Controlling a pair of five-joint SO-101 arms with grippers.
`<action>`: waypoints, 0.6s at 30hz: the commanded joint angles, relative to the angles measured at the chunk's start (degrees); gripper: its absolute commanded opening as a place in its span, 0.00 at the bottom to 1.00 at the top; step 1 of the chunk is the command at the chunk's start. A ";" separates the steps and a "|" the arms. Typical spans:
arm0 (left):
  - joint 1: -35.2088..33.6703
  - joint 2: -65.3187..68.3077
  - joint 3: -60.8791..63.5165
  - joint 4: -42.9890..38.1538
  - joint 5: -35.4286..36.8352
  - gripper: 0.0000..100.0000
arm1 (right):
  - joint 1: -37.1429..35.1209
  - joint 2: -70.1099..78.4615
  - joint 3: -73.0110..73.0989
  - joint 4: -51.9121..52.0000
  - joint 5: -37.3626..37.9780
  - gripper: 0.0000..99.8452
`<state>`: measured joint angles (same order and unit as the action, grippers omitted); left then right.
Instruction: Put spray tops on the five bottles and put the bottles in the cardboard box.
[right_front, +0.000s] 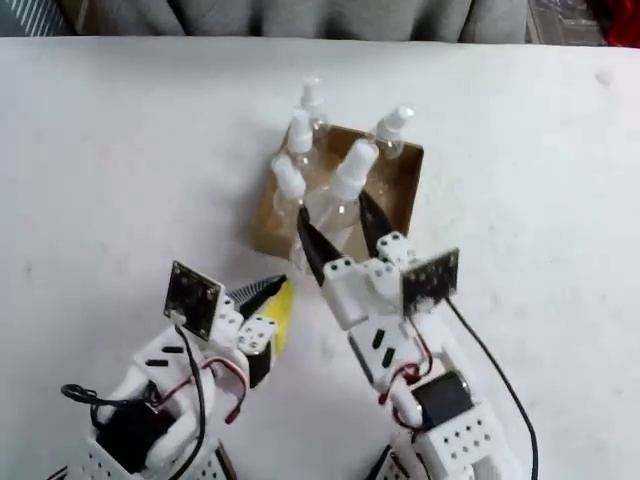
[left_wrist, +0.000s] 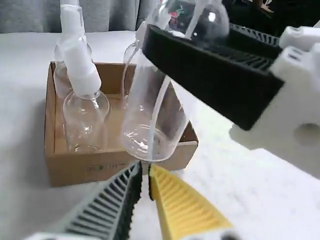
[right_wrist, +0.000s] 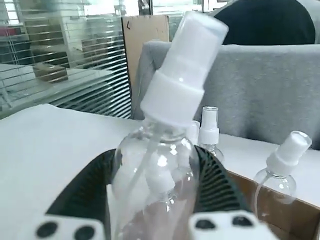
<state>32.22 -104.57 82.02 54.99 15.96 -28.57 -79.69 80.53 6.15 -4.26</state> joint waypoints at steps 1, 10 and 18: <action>0.66 -0.57 -2.64 0.62 -0.62 0.02 | 0.48 8.22 -6.86 -4.26 -0.35 0.01; 0.66 -0.57 -4.84 2.73 -0.70 0.02 | -3.03 20.70 -16.88 -6.73 -0.35 0.01; 0.22 -0.57 -3.78 2.46 -0.70 0.02 | -9.10 32.13 -24.44 -6.37 -3.16 0.01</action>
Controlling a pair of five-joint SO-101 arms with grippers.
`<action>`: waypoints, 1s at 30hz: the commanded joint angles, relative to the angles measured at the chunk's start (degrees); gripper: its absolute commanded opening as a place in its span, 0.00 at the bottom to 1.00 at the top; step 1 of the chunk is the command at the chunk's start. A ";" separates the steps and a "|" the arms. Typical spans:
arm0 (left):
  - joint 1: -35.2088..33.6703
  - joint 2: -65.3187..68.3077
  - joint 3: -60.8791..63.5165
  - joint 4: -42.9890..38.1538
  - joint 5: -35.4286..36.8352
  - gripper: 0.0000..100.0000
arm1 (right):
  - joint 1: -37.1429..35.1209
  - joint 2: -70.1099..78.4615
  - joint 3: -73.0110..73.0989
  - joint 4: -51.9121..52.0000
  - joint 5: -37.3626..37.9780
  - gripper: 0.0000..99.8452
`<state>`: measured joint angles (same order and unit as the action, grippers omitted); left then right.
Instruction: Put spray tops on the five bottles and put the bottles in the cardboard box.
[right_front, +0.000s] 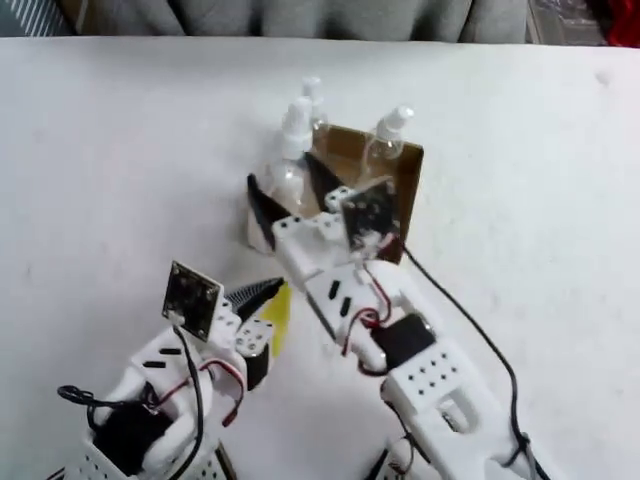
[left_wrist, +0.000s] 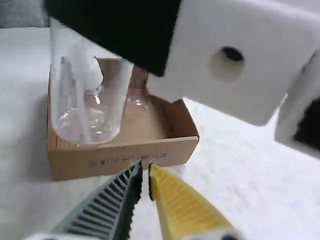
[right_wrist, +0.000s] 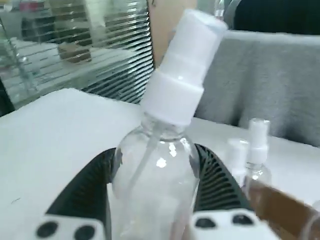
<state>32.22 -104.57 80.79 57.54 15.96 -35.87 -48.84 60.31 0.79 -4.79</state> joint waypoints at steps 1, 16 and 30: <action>0.22 -0.57 -1.85 -0.26 -0.70 0.02 | -2.33 1.54 -4.22 -0.84 -4.31 0.01; -10.42 -0.57 9.58 -14.77 -0.79 0.02 | -4.44 1.45 -15.21 31.16 -5.80 0.01; -11.12 -0.57 13.71 -17.32 -1.49 0.02 | -0.40 1.36 -17.85 31.69 -5.80 0.01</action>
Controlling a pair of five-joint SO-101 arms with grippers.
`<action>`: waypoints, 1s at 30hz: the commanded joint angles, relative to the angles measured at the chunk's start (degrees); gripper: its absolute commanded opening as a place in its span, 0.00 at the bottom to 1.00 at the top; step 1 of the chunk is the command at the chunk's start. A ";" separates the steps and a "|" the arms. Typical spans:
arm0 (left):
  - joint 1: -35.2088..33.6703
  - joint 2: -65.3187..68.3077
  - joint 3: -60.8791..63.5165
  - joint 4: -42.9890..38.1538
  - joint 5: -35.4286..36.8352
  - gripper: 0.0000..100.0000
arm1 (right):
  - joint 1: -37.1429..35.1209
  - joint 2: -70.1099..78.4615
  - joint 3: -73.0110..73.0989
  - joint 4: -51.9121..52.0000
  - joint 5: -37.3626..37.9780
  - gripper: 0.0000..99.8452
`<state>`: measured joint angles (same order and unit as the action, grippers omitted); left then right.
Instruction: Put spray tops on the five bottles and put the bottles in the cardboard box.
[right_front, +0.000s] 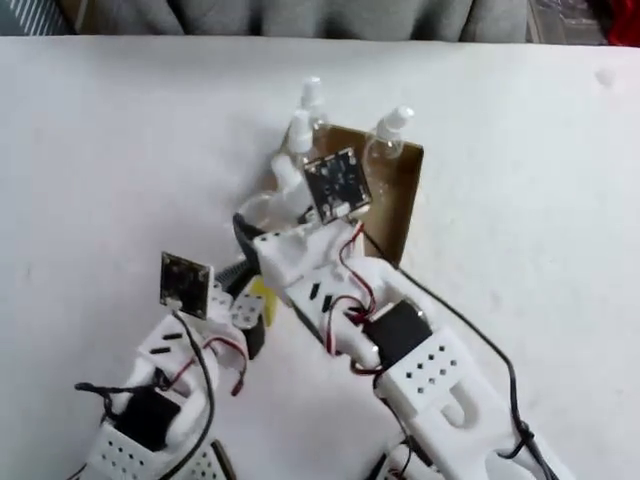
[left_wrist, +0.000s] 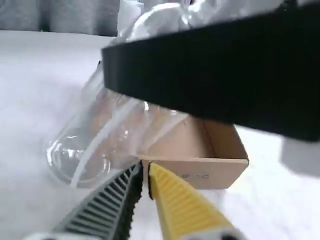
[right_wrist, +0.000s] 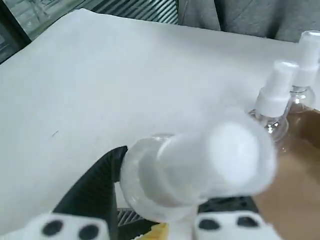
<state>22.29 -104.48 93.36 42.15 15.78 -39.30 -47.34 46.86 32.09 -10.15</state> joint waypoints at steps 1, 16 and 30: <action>-1.19 -0.66 2.11 -1.93 -3.16 0.02 | 4.44 -0.13 -5.19 0.48 -0.44 0.01; -16.75 -0.66 3.60 14.86 -14.33 0.02 | 24.48 0.48 -8.35 10.42 3.52 0.01; -17.10 -0.66 3.60 15.91 -14.33 0.02 | 28.00 0.66 -7.21 11.38 10.90 0.01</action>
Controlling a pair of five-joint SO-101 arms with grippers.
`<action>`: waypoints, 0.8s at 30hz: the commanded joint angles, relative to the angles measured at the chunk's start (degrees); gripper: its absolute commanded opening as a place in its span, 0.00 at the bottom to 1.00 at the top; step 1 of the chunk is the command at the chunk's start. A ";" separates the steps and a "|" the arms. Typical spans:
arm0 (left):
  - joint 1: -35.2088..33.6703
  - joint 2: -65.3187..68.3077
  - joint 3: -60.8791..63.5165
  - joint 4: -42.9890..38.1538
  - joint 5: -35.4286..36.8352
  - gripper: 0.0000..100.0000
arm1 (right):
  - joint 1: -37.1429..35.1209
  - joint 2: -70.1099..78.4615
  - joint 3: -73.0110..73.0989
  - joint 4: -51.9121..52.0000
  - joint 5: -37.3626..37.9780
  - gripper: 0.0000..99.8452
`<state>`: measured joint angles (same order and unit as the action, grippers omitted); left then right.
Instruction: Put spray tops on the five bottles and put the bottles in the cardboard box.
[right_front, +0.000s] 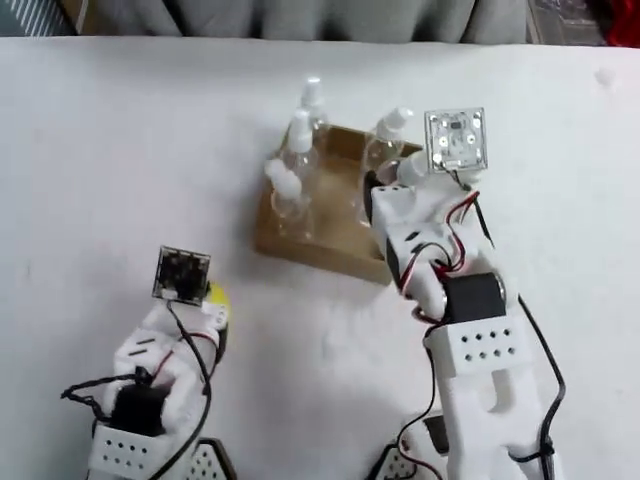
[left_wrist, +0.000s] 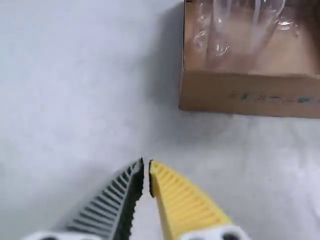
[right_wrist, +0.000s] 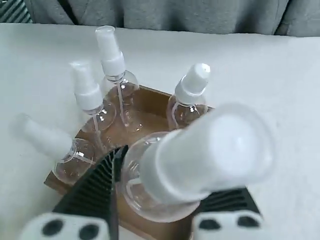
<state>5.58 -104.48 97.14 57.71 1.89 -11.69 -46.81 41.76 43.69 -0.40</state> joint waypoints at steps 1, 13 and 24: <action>-0.40 -0.66 -0.18 0.35 -0.44 0.02 | 0.48 0.22 -2.02 -0.22 1.14 0.01; -0.40 -0.66 -0.18 0.44 -0.44 0.02 | 2.42 14.90 -5.10 -4.44 1.23 0.01; -0.22 -0.66 -0.18 0.44 -0.44 0.02 | 2.42 22.64 -5.19 -10.51 6.15 0.01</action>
<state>5.58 -104.48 97.14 57.80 1.89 -10.02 -24.66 40.00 35.43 5.05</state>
